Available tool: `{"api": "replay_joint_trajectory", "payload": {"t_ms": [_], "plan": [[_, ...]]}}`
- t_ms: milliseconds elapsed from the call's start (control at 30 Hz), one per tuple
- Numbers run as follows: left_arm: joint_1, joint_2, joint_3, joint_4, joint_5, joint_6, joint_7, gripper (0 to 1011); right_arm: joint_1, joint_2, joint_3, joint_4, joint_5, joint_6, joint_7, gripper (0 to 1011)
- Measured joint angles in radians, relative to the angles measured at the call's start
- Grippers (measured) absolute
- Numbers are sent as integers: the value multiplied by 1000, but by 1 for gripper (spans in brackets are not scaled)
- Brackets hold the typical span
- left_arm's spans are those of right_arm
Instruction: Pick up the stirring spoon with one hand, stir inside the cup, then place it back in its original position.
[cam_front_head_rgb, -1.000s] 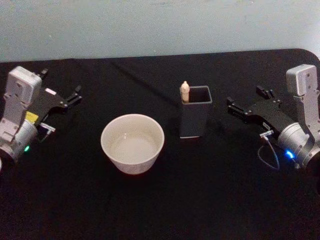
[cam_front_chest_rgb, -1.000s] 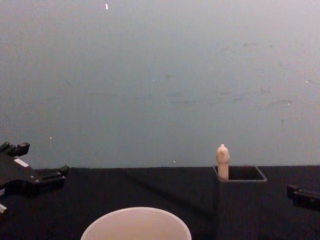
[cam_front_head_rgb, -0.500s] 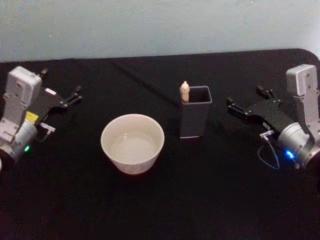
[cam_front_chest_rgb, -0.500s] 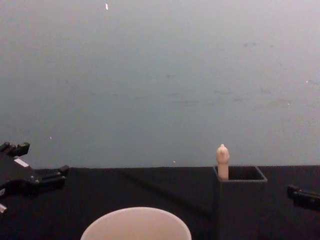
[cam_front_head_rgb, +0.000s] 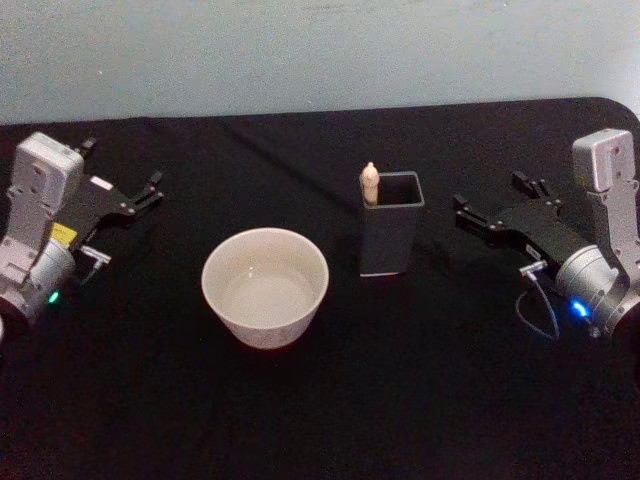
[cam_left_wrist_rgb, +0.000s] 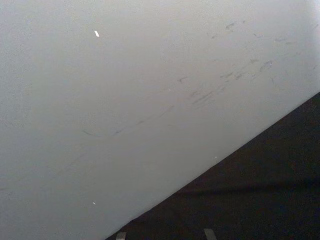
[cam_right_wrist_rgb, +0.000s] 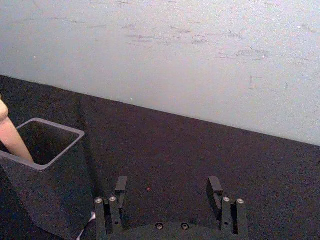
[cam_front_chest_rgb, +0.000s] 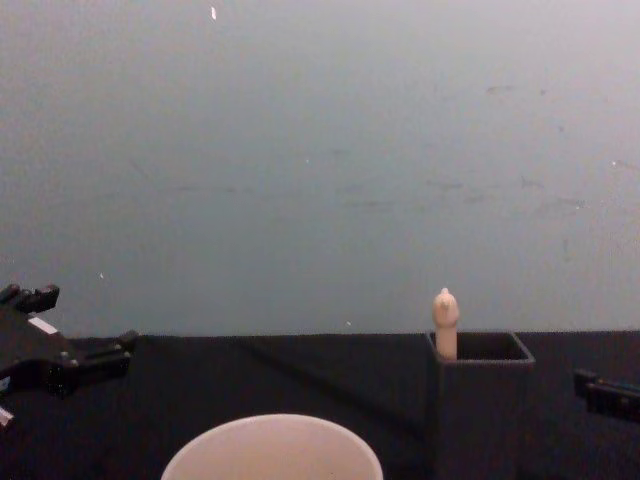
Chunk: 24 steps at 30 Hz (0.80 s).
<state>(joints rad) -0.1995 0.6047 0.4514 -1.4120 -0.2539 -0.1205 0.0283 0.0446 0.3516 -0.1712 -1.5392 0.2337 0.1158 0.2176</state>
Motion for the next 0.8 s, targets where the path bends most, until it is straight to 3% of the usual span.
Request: {"api": "replay_joint_trajectory", "payload": {"t_ms": [800], "plan": [[0, 0, 0, 0, 0, 0, 0, 1001, 0, 0, 0, 0, 0, 0, 0, 1002]]}}
